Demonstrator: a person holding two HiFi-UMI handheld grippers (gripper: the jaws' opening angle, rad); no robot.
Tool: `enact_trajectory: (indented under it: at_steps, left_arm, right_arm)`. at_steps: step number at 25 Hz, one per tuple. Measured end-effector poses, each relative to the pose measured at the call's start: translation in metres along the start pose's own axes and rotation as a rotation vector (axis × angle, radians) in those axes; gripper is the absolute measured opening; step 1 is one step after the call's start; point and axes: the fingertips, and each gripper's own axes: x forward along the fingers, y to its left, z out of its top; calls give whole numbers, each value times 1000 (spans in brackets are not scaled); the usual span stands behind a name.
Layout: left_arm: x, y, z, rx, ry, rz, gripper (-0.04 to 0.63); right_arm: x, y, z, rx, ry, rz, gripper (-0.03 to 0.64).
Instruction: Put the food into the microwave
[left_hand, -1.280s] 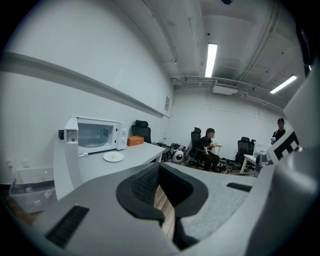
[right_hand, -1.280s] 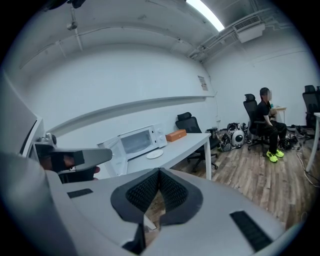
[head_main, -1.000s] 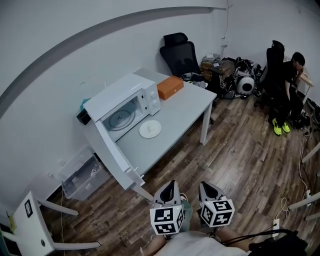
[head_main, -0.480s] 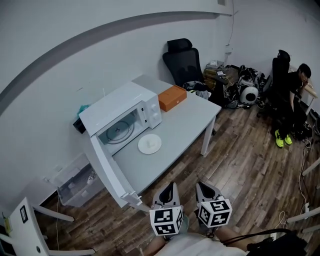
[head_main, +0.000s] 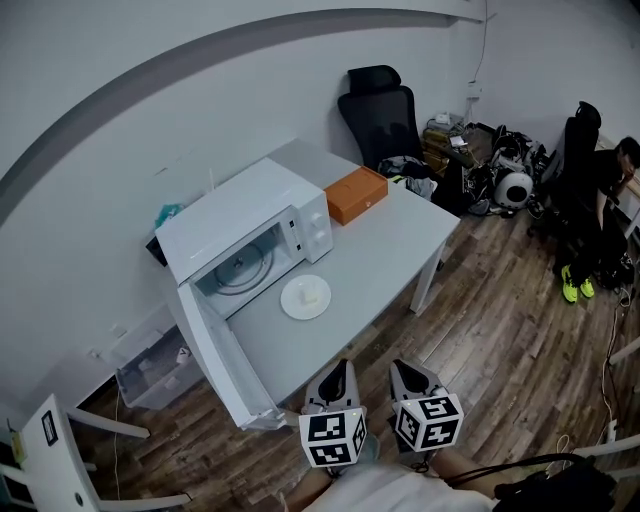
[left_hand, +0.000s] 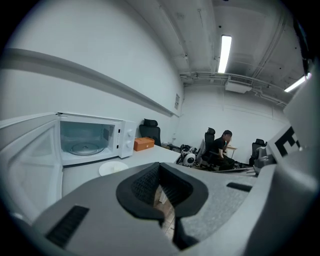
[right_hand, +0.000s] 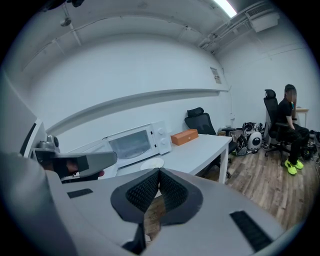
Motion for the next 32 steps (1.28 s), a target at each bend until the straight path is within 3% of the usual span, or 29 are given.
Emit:
enact_trajectory:
  at_steps: [15,32]
  left_arm:
    - [68,49,33,-40,-18,87,2]
    - [100,95,49,-86,-17,167,2]
  right_arm:
    - [88,-6,46,-55,25,73,17]
    - [151,7,75,-101,52,146,17]
